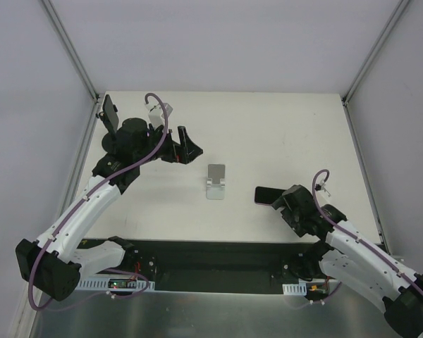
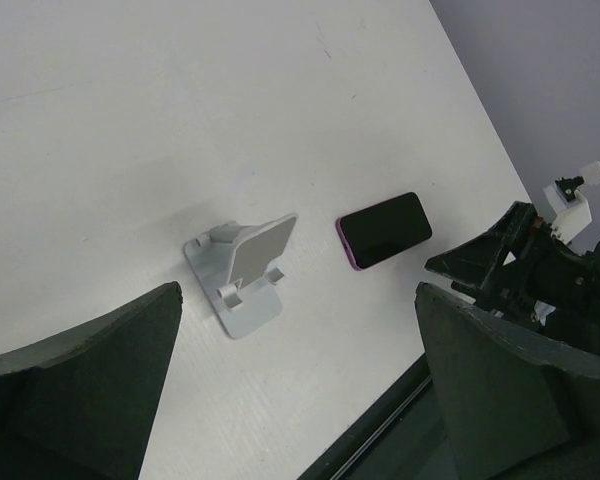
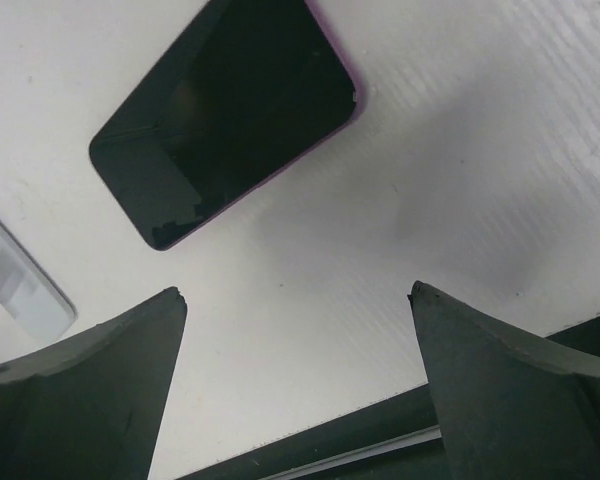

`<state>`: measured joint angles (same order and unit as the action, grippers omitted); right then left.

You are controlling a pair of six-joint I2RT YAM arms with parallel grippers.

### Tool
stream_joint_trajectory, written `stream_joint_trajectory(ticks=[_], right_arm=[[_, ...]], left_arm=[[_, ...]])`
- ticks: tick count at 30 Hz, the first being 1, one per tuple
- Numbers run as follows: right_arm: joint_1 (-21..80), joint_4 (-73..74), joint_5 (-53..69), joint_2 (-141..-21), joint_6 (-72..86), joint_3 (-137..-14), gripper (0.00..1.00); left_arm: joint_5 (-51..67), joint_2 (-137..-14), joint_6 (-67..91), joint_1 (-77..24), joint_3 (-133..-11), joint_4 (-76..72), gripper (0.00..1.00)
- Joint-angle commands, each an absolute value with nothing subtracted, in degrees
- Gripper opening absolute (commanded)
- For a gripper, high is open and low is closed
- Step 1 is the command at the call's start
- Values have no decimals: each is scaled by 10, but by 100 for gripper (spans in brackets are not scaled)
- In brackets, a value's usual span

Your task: Place the phone on the phone stand

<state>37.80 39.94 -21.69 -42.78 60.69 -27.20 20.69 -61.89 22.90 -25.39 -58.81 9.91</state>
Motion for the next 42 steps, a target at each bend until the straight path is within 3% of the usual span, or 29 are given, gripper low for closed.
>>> stream_joint_trajectory(ticks=[1,11,16,29,42], right_arm=[[352,424,-193,-434,678,-251,97],[309,410,-193,-465,709,-240,97],[277,322,-129,-568,668,-253,97],[229,272,-101,-815,572,-388,97],[208,259,-100,-858,522,-417,96]], left_arm=[[214,-621,217,-248,-607,91,99],[231,-641,223,-248,-613,94,99],[226,-642,220,-247,-612,94,99],[210,-634,211,-248,-608,94,99],[202,-616,205,-247,-608,96,99]])
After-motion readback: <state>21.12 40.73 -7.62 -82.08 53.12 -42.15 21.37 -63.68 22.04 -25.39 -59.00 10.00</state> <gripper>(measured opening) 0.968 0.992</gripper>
